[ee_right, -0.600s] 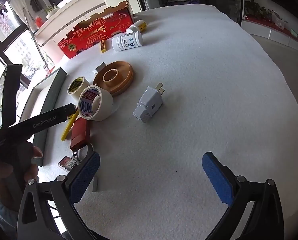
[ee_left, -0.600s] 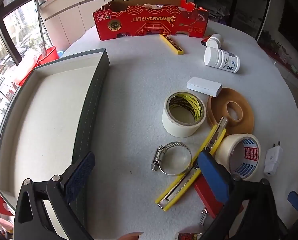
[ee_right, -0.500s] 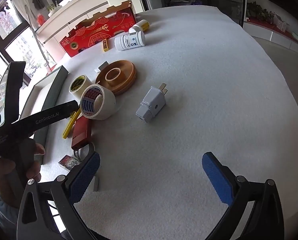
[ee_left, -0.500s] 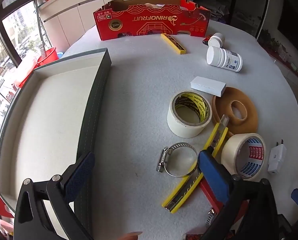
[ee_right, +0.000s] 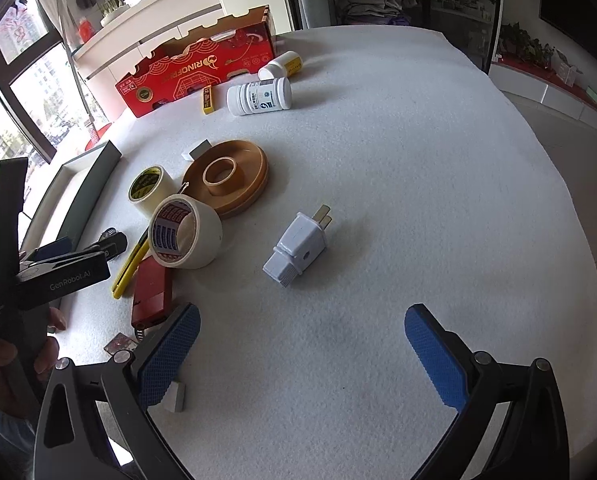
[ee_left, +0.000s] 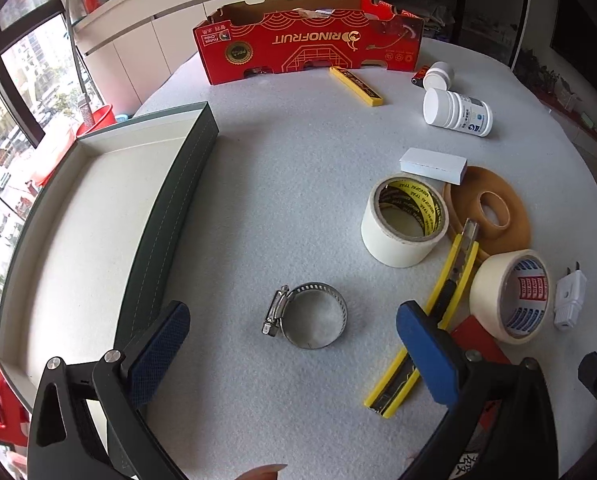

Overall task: Organize rigid objects
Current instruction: 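Approach the metal hose clamp with the left tool while the right tool approaches the white plug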

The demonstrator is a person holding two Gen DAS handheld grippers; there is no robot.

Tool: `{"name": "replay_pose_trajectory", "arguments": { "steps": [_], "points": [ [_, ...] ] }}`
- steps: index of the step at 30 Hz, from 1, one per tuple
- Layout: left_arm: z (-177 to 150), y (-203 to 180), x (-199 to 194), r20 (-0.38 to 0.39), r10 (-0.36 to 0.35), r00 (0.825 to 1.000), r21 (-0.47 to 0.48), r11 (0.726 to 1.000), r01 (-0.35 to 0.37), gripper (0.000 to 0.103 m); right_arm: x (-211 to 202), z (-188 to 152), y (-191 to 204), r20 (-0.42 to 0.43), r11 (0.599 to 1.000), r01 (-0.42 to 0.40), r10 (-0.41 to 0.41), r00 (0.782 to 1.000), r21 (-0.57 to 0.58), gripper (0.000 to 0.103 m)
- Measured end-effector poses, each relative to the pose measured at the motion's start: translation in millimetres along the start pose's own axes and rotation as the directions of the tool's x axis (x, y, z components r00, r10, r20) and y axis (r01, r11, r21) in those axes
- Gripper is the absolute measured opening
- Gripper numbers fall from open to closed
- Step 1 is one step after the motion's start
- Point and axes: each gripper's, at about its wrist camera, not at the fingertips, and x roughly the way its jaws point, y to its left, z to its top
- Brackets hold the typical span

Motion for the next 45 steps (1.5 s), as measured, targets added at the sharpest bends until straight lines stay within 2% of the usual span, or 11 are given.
{"name": "replay_pose_trajectory", "arguments": {
  "steps": [5, 7, 13, 18, 23, 36, 41, 45],
  "points": [
    [-1, 0, 6, -0.035, -0.019, 0.999, -0.013, 1.0, 0.018, 0.103, 11, 14, 1, -0.014, 0.995, 0.064, -0.065, 0.998, -0.074, 0.103],
    [0, 0, 7, -0.037, -0.013, 0.999, -0.017, 1.0, 0.013, 0.103, 14, 17, 0, -0.03, 0.996, 0.071, -0.073, 0.997, -0.06, 0.103],
    [4, 0, 15, -0.067, -0.016, 0.998, -0.021, 1.0, 0.015, 0.103, 35, 25, -1, -0.098, 0.983, 0.183, -0.185, 0.978, -0.023, 0.103],
    [6, 4, 22, -0.074, -0.023, 0.997, -0.031, 0.999, 0.021, 0.103, 52, 28, 2, -0.133, 0.98, 0.2, -0.199, 0.971, -0.009, 0.103],
    [6, 11, 26, -0.081, -0.065, 0.995, -0.05, 0.997, 0.061, 0.103, 50, 26, 2, -0.145, 0.98, 0.2, -0.199, 0.969, -0.006, 0.103],
    [4, 35, 24, -0.064, -0.065, 0.996, -0.069, 0.996, 0.061, 0.103, 46, 24, 4, -0.116, 0.981, 0.193, -0.192, 0.975, -0.003, 0.103],
    [3, 27, 18, -0.05, -0.08, 0.996, -0.047, 0.996, 0.077, 0.103, 46, 27, 5, -0.114, 0.982, 0.185, -0.186, 0.976, -0.018, 0.103],
    [2, 15, 17, -0.05, -0.091, 0.995, -0.034, 0.995, 0.09, 0.103, 44, 24, 6, -0.081, 0.983, 0.182, -0.184, 0.98, -0.028, 0.103]
  ]
}}
